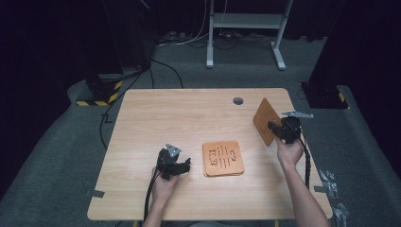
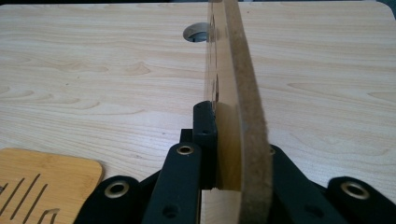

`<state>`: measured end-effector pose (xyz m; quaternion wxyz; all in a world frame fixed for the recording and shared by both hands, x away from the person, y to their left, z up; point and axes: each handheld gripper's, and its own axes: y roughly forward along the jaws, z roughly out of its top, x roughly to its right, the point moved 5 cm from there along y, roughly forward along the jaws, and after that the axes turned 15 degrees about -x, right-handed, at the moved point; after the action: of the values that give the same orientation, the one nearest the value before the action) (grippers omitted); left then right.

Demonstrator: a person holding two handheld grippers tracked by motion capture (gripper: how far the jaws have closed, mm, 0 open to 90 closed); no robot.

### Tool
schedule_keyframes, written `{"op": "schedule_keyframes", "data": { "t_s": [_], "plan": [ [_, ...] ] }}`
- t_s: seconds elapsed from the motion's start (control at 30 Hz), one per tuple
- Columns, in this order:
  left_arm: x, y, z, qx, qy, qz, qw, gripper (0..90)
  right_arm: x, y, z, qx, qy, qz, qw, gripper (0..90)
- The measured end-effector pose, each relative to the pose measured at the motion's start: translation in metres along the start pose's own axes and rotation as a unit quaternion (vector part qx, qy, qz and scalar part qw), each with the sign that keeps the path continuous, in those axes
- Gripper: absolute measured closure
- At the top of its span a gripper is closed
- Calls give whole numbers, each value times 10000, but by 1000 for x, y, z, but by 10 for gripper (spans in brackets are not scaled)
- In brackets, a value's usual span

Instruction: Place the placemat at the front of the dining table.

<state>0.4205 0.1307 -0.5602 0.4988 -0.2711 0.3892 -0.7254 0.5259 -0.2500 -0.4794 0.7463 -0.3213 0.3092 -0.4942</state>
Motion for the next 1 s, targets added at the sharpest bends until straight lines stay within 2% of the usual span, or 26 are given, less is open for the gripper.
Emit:
{"op": "schedule_keyframes", "data": {
  "t_s": [0.37, 0.43, 0.53, 0.7, 1.0],
  "plan": [
    [0, 0, 0, 0, 5, -8, 10000, 245, 7, 9, -1, -44, 112, -108, 9999, 863],
    [0, 0, 0, 0, 5, -8, 10000, 245, 7, 10, -2, -120, 90, -125, 9998, 860],
    [0, 0, 0, 0, 4, -8, 10000, 245, 9, 11, -2, -97, 90, -172, 9998, 849],
    [0, 0, 0, 5, -3, -11, 10000, 245, 15, 12, -5, -156, 150, -347, 9992, 777],
    [0, 0, 0, 0, 4, -9, 10000, 245, 21, 13, -8, -137, 247, -434, 9987, 714]
  ]
}}
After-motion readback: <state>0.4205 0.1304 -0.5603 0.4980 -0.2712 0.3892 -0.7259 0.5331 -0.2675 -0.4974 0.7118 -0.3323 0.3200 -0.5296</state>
